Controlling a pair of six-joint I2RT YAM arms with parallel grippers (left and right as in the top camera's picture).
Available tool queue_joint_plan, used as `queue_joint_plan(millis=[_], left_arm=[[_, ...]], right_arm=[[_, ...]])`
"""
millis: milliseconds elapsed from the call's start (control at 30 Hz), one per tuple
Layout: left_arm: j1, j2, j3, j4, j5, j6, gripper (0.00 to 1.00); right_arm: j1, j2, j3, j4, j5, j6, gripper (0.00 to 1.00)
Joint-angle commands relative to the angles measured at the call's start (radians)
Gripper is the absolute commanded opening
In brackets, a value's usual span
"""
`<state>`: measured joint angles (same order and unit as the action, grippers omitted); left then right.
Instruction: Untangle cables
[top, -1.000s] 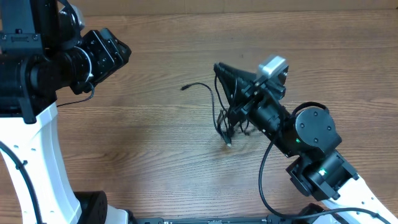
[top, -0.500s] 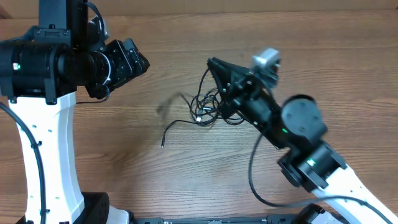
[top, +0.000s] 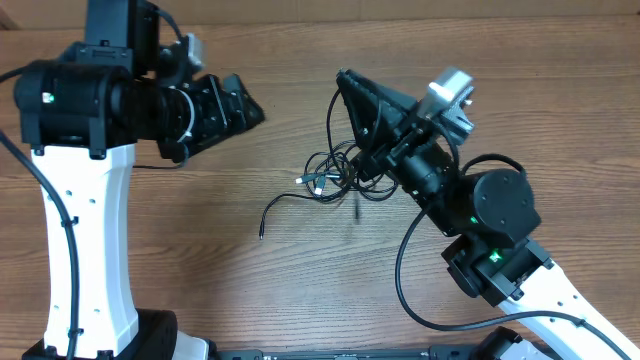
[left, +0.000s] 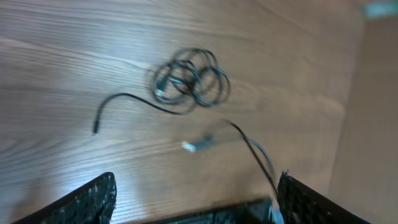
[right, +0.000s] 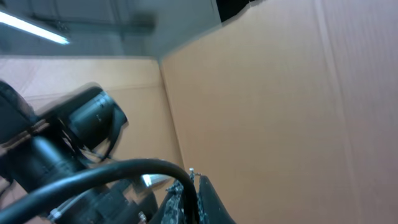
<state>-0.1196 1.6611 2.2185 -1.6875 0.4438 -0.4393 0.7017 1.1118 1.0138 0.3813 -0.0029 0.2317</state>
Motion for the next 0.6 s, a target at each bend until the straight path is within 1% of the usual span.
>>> queue_joint_plan(millis=[0, 100, 200, 267, 300, 333, 433, 467, 567], left_arm=[[-0.033, 0.001, -0.007, 0.0, 0.098, 0.101, 0.85], [-0.064, 0.001, -0.007, 0.003, 0.097, 0.152, 0.86], [-0.097, 0.001, -0.007, 0.005, 0.101, 0.229, 0.86], [-0.116, 0.001, -0.007, 0.005, 0.109, 0.282, 0.89], [-0.128, 0.001, -0.007, 0.006, 0.111, 0.314, 0.91], [-0.137, 0.001, -0.007, 0.009, 0.111, 0.346, 0.91], [-0.164, 0.001, -0.007, 0.013, 0.119, 0.472, 0.92], [-0.173, 0.001, -0.007, 0.013, 0.137, 0.531, 0.92], [-0.196, 0.001, -0.007, 0.01, 0.201, 0.687, 0.92]], right_arm=[[0.004, 0.007, 0.016, -0.028, 0.013, 0.008, 0.04], [0.004, 0.013, 0.016, -0.048, 0.014, 0.009, 0.04], [0.004, 0.013, 0.016, -0.045, 0.014, 0.009, 0.04], [0.004, 0.013, 0.016, -0.047, 0.014, 0.01, 0.04], [0.004, 0.013, 0.016, -0.052, 0.014, 0.018, 0.04], [0.004, 0.013, 0.016, -0.059, 0.028, 0.063, 0.04], [0.003, 0.013, 0.016, -0.053, 0.04, 0.198, 0.04], [0.003, 0.013, 0.016, -0.048, 0.04, 0.221, 0.04], [0.0, 0.013, 0.016, -0.054, 0.044, 0.225, 0.04]])
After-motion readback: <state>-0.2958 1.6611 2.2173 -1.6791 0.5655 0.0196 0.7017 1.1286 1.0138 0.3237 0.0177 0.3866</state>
